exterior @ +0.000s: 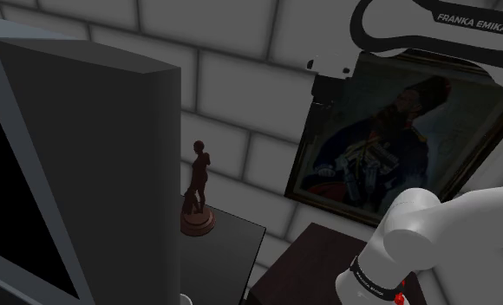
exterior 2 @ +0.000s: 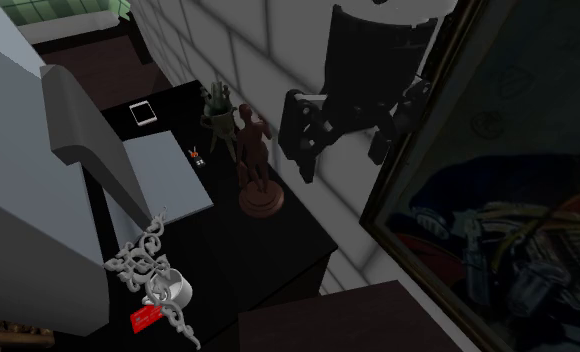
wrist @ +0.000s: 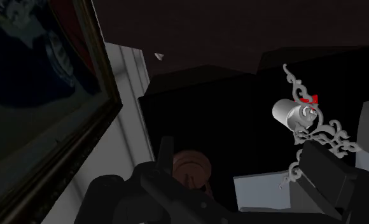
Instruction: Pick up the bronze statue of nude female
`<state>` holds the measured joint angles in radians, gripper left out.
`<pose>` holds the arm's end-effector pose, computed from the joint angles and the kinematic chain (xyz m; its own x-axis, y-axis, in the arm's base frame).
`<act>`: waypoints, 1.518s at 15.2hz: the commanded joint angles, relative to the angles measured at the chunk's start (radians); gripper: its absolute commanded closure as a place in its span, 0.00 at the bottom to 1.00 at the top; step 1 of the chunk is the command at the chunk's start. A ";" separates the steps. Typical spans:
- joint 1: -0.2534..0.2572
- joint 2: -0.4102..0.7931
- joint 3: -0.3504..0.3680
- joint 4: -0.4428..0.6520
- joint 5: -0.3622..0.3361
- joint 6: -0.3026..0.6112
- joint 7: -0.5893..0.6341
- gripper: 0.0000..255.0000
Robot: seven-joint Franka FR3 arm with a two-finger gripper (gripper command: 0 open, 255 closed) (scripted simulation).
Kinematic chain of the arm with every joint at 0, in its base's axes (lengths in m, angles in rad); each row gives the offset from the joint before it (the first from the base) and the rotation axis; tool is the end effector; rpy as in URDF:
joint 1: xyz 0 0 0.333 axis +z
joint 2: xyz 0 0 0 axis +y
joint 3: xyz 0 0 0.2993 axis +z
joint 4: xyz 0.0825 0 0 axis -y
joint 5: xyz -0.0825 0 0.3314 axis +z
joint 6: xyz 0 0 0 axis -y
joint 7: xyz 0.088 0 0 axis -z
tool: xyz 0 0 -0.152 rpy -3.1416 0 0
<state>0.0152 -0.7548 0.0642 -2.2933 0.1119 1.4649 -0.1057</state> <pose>0.2582 0.0432 0.5424 0.9823 0.1749 -0.0668 0.1699 -0.9826 -0.0753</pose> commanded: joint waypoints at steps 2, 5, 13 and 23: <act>-0.005 0.033 0.019 0.009 0.009 0.021 0.035 0.00; -0.023 0.137 0.075 0.045 0.028 0.080 0.138 0.00; -0.068 0.449 0.191 0.202 0.019 0.203 0.417 0.00; -0.077 0.879 0.240 0.519 -0.087 0.254 0.758 0.00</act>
<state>-0.0614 0.0845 0.3062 -1.8088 0.0363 1.7200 0.6209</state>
